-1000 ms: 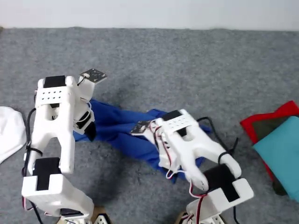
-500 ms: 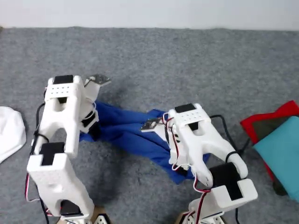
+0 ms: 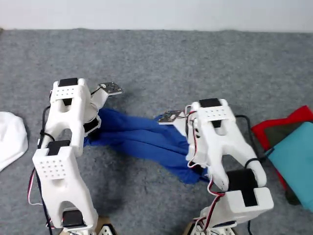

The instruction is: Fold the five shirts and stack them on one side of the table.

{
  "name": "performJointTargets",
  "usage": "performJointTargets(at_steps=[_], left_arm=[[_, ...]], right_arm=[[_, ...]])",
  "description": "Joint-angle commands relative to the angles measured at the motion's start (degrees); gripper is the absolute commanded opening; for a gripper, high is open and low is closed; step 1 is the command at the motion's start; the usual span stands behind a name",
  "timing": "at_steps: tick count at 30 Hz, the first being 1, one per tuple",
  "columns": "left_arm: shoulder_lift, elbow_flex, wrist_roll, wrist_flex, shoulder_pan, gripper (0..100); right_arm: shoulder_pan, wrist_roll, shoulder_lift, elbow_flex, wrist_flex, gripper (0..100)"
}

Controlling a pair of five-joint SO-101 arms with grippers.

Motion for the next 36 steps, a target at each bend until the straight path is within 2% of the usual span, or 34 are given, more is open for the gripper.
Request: performJointTargets(at_steps=[1,4,7,13,20,26,30,33,36], left_arm=[[0.1,-4.4,-0.1,2.1,-3.2,1],[0.2,-8.0,-0.1,7.6,-3.1,1],[-1.1,-8.0,-0.1,7.6,-3.6,1],[-6.1,-6.1,-0.8,7.6,-9.1,1],[-16.7,15.8,-9.7,7.6,-11.0,1],[-21.1,29.2,-9.9,7.6,-7.6,1],[-21.5,32.1,-10.0,7.6,-8.0,1],[-21.5,29.1,-6.9,7.6,-8.0,1],[-21.4,21.4,11.3,7.6,-8.7,1]], right_arm=[[3.4,3.1,0.0,-2.5,1.3,0.9],[3.4,4.7,0.0,-2.6,2.9,0.9],[3.6,5.9,0.0,-2.6,4.4,0.9],[3.9,8.4,-0.2,-2.6,8.8,0.9],[-0.6,7.8,-0.5,-2.4,11.6,1.0],[-4.4,7.1,-0.6,3.8,11.3,1.0],[-7.3,6.8,-2.7,10.5,9.4,1.0],[-6.8,4.3,-8.0,10.2,8.0,1.1],[-7.0,-2.5,-15.1,6.9,8.1,1.3]])
